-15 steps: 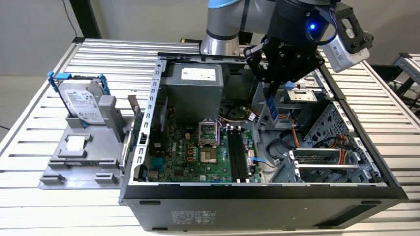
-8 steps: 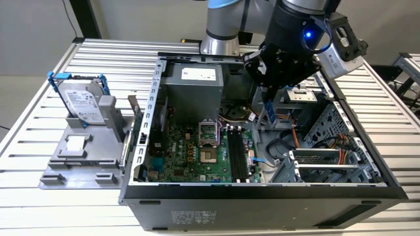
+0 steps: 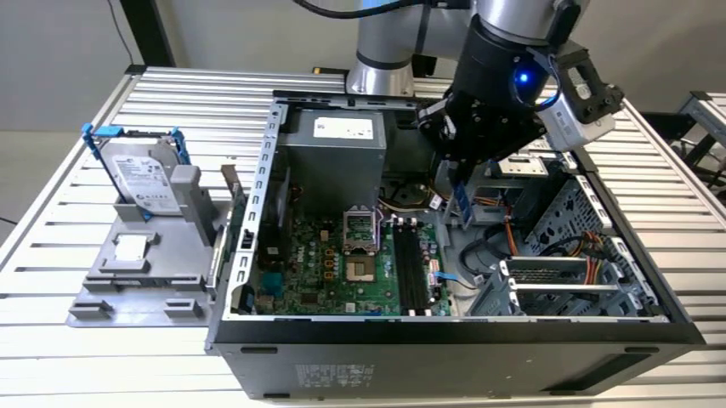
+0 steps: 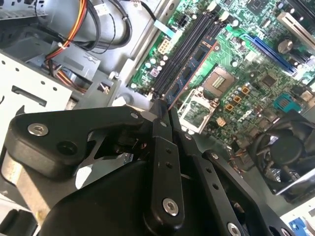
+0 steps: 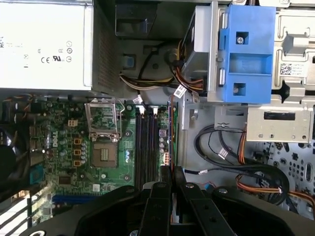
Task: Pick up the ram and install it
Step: 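Insert the ram into the slot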
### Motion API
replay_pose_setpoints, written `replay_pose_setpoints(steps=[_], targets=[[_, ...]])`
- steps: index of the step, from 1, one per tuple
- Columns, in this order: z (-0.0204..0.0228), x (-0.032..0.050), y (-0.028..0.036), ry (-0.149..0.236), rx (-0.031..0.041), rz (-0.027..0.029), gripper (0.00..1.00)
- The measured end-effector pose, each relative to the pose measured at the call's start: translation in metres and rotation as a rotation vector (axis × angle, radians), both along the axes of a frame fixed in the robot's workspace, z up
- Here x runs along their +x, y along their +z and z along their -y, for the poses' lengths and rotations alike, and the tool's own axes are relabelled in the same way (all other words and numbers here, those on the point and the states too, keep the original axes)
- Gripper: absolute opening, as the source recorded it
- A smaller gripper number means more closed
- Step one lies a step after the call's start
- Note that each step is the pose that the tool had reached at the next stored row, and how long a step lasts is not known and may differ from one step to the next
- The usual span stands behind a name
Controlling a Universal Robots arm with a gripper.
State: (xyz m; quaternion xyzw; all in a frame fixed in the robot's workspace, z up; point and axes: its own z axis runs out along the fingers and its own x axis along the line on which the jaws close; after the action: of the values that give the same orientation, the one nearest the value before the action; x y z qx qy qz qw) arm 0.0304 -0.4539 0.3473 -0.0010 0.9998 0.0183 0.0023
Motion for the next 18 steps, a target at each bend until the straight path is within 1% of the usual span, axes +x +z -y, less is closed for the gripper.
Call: replay_pose_setpoints(steps=[4,15,18], targets=[[0.0,0.0,-0.0074,-0.009,0.0,0.0,0.0],[0.0,-0.0002,-0.0273,-0.058,0.0,0.0,0.0],[0.0,-0.0004,-0.0328,-0.062,0.0,0.0,0.0]])
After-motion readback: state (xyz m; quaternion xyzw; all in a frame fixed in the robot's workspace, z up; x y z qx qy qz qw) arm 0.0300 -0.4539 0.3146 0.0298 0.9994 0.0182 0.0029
